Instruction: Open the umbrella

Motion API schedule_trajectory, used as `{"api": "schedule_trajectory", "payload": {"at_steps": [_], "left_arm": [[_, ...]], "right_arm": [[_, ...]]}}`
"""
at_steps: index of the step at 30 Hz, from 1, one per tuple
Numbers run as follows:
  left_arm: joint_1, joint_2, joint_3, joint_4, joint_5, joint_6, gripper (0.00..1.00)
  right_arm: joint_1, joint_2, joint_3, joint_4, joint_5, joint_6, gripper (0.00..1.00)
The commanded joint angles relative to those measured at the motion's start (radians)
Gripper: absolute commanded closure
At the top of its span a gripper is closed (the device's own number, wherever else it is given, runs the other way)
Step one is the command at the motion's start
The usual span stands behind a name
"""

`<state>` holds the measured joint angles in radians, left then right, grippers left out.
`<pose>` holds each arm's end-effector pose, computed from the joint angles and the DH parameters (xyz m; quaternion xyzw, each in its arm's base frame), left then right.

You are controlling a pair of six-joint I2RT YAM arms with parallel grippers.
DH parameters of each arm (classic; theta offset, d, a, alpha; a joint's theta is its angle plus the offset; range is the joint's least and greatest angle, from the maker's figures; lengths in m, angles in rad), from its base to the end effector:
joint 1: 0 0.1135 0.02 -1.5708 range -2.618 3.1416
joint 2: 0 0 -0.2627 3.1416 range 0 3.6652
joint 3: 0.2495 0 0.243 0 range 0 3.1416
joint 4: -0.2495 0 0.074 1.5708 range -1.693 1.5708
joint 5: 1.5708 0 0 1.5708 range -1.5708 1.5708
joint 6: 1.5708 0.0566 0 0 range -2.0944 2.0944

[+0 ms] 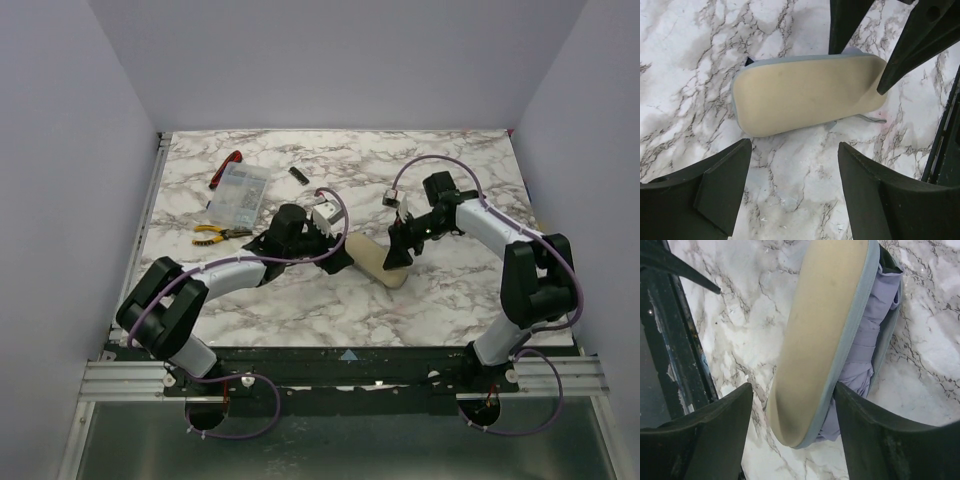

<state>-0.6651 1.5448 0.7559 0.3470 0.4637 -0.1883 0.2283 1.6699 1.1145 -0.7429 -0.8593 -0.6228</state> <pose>0.2474 -0.2262 0.1980 0.3136 0.7700 -0.3922 0.3936 0.2899 0.1114 0.1949 -0.4233 0.7970 0.3805 0.2020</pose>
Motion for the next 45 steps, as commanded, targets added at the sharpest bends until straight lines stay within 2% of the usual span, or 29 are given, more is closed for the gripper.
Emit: {"api": "schedule_trajectory", "payload": {"at_steps": [1, 5, 12, 23, 26, 29, 33, 36, 41, 45], "left_arm": [[0.037, -0.055, 0.023, -0.029, 0.026, 0.017, 0.28], [0.057, -0.073, 0.044, -0.040, 0.015, 0.031, 0.28], [0.066, -0.051, 0.120, -0.097, -0.022, 0.027, 0.30], [0.053, 0.097, 0.300, -0.246, -0.080, -0.004, 0.36], [0.043, 0.113, 0.299, -0.273, -0.085, -0.014, 0.37], [0.044, 0.083, 0.235, -0.238, -0.066, -0.037, 0.37], [0.044, 0.035, 0.156, -0.209, -0.056, -0.049, 0.37], [0.045, 0.012, 0.117, -0.210, -0.063, -0.047, 0.37], [0.061, -0.036, 0.081, -0.212, -0.082, -0.026, 0.37], [0.094, -0.078, 0.087, -0.238, -0.118, 0.038, 0.36]], "right_arm": [[0.001, 0.016, 0.042, -0.083, -0.082, -0.021, 0.35], [0.002, -0.015, 0.044, -0.088, -0.107, -0.020, 0.45], [0.043, -0.048, 0.012, -0.085, -0.125, -0.008, 0.49], [0.110, -0.072, -0.041, 0.013, -0.053, 0.034, 0.53], [0.111, -0.074, -0.044, 0.022, -0.035, 0.044, 0.54], [0.110, -0.101, -0.064, 0.106, 0.046, 0.117, 0.55], [0.115, -0.165, -0.112, 0.264, 0.178, 0.221, 0.51], [0.146, -0.164, -0.110, 0.283, 0.251, 0.235, 0.48], [0.231, -0.133, -0.131, 0.311, 0.382, 0.247, 0.32], [0.297, -0.101, -0.148, 0.345, 0.496, 0.260, 0.31]]}}
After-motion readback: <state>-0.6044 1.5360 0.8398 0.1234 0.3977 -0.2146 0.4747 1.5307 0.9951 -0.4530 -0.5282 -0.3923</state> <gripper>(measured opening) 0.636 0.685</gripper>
